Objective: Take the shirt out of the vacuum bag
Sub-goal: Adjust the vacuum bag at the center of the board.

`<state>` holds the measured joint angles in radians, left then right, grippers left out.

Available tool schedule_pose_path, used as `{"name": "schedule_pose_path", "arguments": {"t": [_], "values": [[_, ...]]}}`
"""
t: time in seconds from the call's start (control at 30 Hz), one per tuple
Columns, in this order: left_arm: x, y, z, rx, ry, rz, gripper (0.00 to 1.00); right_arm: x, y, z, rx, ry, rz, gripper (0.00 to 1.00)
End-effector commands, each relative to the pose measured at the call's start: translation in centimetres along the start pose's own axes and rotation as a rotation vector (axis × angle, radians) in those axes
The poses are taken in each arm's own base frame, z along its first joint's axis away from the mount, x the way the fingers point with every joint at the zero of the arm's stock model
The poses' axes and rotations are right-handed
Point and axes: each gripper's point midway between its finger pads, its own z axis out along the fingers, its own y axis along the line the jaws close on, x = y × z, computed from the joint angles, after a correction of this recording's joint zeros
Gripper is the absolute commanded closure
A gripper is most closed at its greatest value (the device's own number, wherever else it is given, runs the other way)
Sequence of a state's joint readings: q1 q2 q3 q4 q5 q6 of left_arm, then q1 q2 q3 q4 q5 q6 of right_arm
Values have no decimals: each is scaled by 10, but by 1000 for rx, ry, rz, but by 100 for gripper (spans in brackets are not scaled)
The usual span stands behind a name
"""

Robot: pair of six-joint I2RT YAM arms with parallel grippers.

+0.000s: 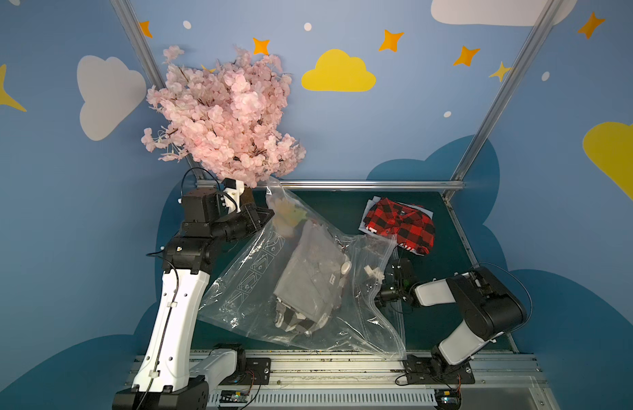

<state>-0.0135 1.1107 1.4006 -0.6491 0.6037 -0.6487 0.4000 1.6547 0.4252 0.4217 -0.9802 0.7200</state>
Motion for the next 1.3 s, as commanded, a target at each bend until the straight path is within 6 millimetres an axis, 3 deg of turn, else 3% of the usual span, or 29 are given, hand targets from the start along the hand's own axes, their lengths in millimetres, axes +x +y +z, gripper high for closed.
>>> {"name": "schedule_pose_path", "arguments": {"t": [0.0, 0.47, 0.8, 0.93, 1.27], "values": [[-18, -41, -22, 104, -84, 95, 97, 17, -54, -6, 207, -39, 162, 29], [-27, -84, -44, 202, -105, 141, 97, 18, -53, -16, 232, -78, 158, 28], [-25, -77, -41, 182, -96, 159, 97, 23, -52, -37, 300, -101, 152, 27], [-25, -50, -31, 101, -96, 151, 97, 25, -47, -51, 347, -118, 139, 27], [-6, 81, 4, -204, -47, 40, 97, 30, -44, -66, 389, -122, 152, 25]]}}
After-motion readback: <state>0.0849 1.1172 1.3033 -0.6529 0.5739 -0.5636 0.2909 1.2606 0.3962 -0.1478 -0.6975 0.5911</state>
